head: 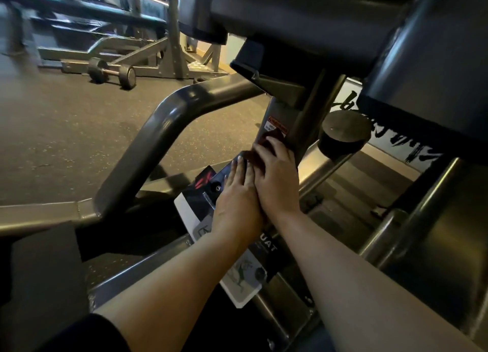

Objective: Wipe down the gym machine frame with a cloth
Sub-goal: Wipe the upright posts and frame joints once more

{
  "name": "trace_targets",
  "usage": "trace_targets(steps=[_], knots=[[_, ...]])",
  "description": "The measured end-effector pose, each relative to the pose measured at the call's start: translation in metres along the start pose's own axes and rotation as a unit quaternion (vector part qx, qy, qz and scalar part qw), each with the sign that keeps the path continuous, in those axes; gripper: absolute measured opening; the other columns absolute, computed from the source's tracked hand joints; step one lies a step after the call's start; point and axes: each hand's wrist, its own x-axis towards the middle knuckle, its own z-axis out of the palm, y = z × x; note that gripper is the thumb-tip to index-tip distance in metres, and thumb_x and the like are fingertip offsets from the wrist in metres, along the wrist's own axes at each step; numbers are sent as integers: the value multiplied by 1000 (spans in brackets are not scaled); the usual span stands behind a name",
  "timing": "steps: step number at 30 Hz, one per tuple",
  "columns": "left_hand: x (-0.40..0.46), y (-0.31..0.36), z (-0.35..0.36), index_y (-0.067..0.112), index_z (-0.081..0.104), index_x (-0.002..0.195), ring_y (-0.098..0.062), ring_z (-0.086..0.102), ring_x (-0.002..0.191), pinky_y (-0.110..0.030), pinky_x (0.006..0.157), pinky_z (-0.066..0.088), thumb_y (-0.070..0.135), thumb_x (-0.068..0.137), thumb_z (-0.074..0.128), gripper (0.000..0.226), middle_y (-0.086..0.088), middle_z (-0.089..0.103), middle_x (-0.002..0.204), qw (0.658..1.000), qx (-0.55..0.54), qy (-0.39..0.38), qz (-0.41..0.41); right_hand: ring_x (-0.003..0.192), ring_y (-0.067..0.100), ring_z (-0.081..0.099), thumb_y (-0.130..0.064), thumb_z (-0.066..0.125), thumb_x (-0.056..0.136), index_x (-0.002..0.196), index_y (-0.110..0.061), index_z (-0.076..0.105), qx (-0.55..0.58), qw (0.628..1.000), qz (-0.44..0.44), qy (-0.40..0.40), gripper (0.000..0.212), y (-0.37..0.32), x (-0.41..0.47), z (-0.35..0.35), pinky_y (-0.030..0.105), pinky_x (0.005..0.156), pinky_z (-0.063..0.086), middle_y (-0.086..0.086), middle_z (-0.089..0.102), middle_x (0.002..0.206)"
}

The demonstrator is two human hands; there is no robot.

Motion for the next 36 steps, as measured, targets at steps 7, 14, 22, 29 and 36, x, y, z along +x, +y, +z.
trace_targets(steps=[7,14,22,29,36], knots=[[-3,4,-7,15,5,155,-15,-11,148,-29,120,0,21,97,54,77,-5,-7,162,999,-45,-16,-15,134,22,41,-8,49,95,130,-13,59,38,990,31,-132,36,-16,23,-20,31,111,32,4,47,142],[-23,19,-20,21,18,154,-19,16,148,-38,119,23,15,98,51,66,-1,10,162,988,-142,-5,-59,119,20,53,-13,48,98,129,-10,57,148,965,197,-87,32,-10,-24,-53,29,102,44,7,55,126],[-73,97,20,31,30,149,-2,45,123,-31,103,44,27,91,63,68,15,39,144,963,-245,13,115,103,-1,58,-15,51,98,110,-25,64,257,930,206,164,21,-1,-111,-146,17,92,47,-10,62,109],[-78,162,30,27,30,148,-4,44,127,-36,106,44,18,84,70,76,9,40,145,931,-306,-45,196,102,-8,54,-12,53,96,102,-38,61,183,916,187,303,27,26,-125,-201,2,84,39,-9,62,109],[-75,184,-13,11,45,126,-17,46,96,-25,84,35,10,74,61,54,-3,43,113,853,-200,358,324,115,0,53,-25,47,94,116,-37,56,262,903,66,335,27,4,-74,-229,19,95,47,-5,57,124]])
